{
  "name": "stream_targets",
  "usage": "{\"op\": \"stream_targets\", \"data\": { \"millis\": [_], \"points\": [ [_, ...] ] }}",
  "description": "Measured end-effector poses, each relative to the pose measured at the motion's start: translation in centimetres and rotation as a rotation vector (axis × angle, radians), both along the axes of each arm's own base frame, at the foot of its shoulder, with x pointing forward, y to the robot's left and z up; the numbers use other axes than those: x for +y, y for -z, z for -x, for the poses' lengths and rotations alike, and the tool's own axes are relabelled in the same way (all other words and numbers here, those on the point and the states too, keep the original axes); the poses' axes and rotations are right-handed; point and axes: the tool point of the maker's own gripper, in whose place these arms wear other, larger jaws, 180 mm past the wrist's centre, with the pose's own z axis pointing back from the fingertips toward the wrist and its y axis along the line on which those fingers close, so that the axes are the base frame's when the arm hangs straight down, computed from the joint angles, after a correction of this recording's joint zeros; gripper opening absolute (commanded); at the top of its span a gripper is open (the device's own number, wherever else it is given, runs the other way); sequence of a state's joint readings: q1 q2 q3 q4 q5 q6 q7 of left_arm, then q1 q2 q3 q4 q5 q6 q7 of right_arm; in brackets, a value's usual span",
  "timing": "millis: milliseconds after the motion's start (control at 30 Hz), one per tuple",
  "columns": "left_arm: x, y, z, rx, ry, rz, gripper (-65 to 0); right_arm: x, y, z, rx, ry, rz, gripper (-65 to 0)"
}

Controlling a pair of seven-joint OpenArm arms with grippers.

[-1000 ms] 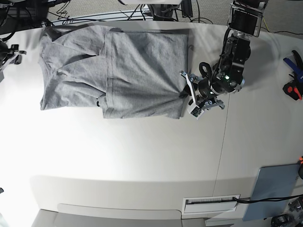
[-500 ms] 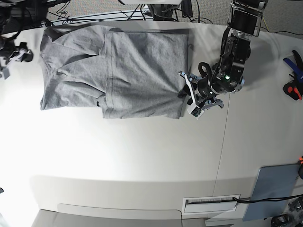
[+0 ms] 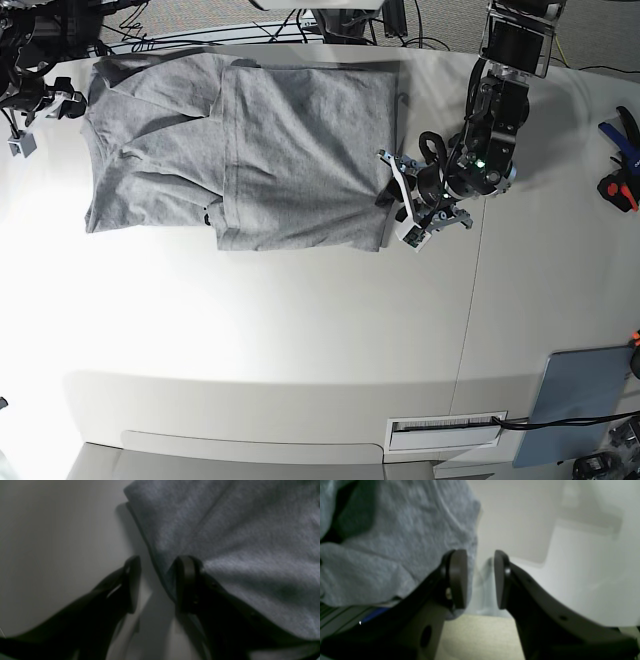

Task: Fold the T-shirt properly
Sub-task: 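Hold the shirt corner with the left gripper while the right gripper approaches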

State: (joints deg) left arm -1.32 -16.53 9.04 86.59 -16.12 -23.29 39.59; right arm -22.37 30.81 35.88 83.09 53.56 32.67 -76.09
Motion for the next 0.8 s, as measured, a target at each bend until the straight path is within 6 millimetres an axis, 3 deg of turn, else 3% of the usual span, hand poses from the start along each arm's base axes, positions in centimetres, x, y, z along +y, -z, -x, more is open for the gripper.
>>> {"op": "stream_targets", "data": {
  "millis": [433, 600, 800],
  "points": [
    [0.0, 0.0, 0.0, 0.0, 0.0, 0.0, -42.0, -0.5, -0.3, -1.2, -0.074, -0.002, 0.029, -46.3],
    [0.0, 0.0, 0.0, 0.0, 0.0, 0.0, -42.0, 1.6, 0.9, -1.2, -0.044, -0.056, -0.005, -46.3],
    [0.0, 0.0, 0.0, 0.0, 0.0, 0.0, -42.0, 3.5, 1.5, -2.9, -0.075, -0.058, -0.032, -46.3]
  ]
}}
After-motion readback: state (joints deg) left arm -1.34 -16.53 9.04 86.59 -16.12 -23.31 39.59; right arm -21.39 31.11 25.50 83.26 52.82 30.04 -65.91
